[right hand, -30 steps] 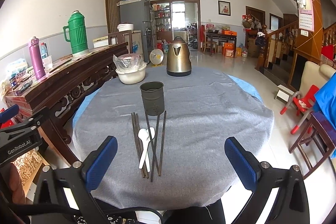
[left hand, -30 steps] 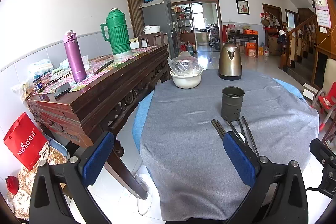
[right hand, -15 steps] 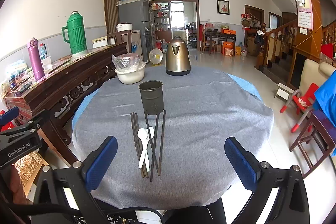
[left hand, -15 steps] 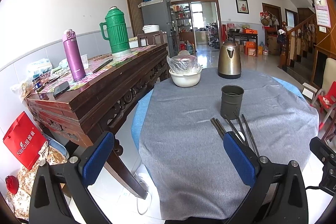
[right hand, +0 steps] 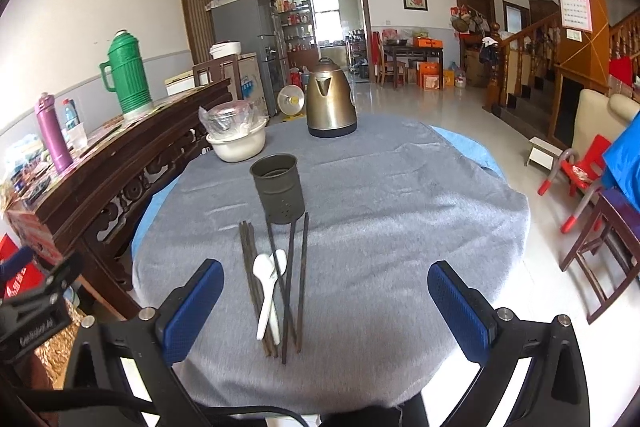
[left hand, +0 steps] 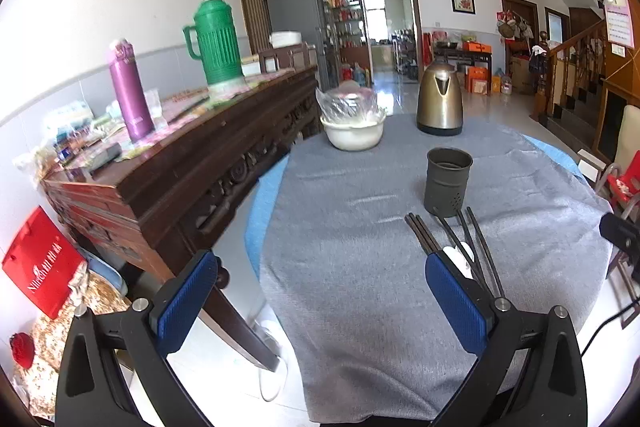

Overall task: Organize utensils
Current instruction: 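Lower the right tool and close its fingers on a dark chopstick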

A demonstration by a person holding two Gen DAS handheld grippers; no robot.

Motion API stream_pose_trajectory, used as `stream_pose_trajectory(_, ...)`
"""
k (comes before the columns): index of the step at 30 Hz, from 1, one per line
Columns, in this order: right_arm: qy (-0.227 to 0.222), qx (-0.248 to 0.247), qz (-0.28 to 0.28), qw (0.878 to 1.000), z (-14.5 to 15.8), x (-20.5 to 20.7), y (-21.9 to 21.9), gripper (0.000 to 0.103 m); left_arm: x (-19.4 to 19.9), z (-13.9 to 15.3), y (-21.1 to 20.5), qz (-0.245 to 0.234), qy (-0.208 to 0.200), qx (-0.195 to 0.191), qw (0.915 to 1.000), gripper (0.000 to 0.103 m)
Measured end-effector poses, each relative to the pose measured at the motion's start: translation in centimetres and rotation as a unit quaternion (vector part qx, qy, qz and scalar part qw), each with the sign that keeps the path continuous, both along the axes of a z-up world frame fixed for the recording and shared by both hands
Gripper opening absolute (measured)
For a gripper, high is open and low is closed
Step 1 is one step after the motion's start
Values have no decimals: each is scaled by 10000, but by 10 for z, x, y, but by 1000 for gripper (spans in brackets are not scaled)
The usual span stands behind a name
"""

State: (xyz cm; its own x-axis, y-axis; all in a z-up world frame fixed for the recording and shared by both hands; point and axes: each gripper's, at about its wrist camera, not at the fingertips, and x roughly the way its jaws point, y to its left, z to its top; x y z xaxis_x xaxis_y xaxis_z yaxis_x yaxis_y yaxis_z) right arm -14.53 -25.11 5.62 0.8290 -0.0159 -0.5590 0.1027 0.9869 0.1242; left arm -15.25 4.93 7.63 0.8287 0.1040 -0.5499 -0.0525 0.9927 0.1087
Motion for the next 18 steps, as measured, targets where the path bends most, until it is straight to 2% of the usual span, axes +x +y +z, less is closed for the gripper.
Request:
stream_pose_trajectory(3,155,200,146,9996,-2,26,-9,102,27,-10,7,-278,464,-416,9977,103)
stream_pose_trajectory(7,447,529,400,9968,-12,68,-22,101,64,-34,11,-444,973,-708,9917,103)
stream_pose_trajectory(9,645,776,550,9934,-22,93,-26,92,79,-45,13,-455,1149,-866,9885,102)
stream_pose_trajectory(10,792,935,648,9903,-30,109,-27,89,89,-52,13,-473,1268,-977,9860,99)
stream_pose_trajectory(11,893,1058,711,9878,-36,120,-28,78,98,-58,13,-520,1388,-1086,9830,96)
stream_pose_trajectory(12,975,1123,760,9860,-43,130,-27,64,107,-65,12,-554,1521,-1175,9798,88)
stream_pose_trajectory(13,1142,1210,847,9824,-53,144,-25,58,119,-73,10,-582,1690,-1252,9759,79)
stream_pose_trajectory(14,1288,1290,917,9790,-61,156,-22,51,128,-79,8,-606,1811,-1317,9727,75)
stream_pose_trajectory(16,1550,1524,1007,9709,-80,180,-21,44,149,-91,4,-644,2048,-1455,9658,58)
stream_pose_trajectory(17,1647,1595,1024,9680,-87,189,-20,39,157,-96,1,-666,2130,-1523,9628,57)
stream_pose_trajectory(18,1770,1663,1027,9646,-96,201,-20,39,163,-98,0,-691,2181,-1580,9606,57)
